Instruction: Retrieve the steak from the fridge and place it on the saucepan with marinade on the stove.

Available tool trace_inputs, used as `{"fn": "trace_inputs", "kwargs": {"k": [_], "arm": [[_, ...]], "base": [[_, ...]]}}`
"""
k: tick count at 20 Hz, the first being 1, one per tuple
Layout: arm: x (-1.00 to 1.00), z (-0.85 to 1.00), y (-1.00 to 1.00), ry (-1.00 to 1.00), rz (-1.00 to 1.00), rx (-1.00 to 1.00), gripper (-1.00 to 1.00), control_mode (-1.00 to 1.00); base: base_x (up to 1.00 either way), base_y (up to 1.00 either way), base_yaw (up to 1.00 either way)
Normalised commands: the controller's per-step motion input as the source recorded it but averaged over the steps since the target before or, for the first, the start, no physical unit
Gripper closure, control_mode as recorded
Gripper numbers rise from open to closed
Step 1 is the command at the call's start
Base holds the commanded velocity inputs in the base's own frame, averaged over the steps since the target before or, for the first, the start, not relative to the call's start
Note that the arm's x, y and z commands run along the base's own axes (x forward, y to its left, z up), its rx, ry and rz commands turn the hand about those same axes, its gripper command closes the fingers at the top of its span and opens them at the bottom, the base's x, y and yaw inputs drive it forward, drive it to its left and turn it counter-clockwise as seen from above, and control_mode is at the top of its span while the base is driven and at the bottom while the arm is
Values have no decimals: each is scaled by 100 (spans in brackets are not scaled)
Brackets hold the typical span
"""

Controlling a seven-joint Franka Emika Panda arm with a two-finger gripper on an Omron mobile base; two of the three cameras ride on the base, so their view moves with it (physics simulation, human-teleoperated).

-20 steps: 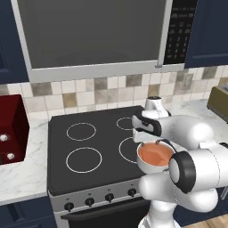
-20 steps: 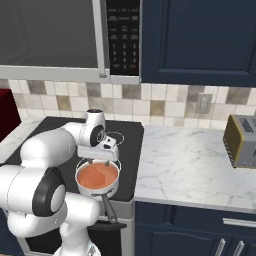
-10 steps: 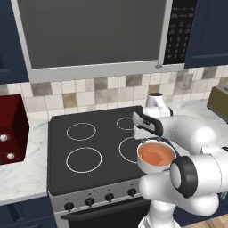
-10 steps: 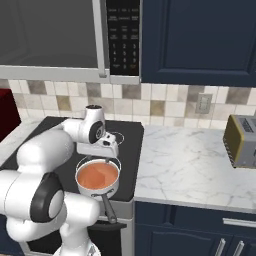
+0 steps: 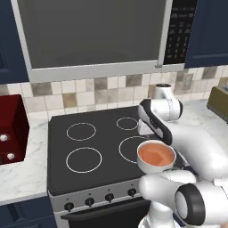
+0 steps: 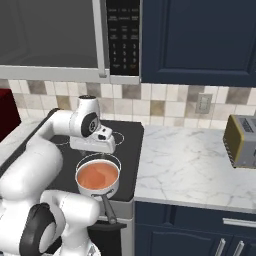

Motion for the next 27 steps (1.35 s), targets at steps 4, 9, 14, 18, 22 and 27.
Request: {"fn": "trace_inputs", "kwargs": {"k": [4, 9, 14, 18, 22, 27], "arm": [[-83, 45, -5, 0, 0, 0, -100, -100], [-71, 57, 0, -3, 0, 0, -100, -100], [-76, 57, 0, 0, 0, 0, -100, -100], [-77, 67, 0, 0, 0, 0, -100, -100], [-71, 68, 0, 0, 0, 0, -100, -100], [-49, 69, 1, 0, 0, 0, -100, -100]], "base": [[0, 0, 0], [0, 0, 0], [0, 0, 0], [0, 0, 0], [0, 0, 0], [0, 0, 0]]}}
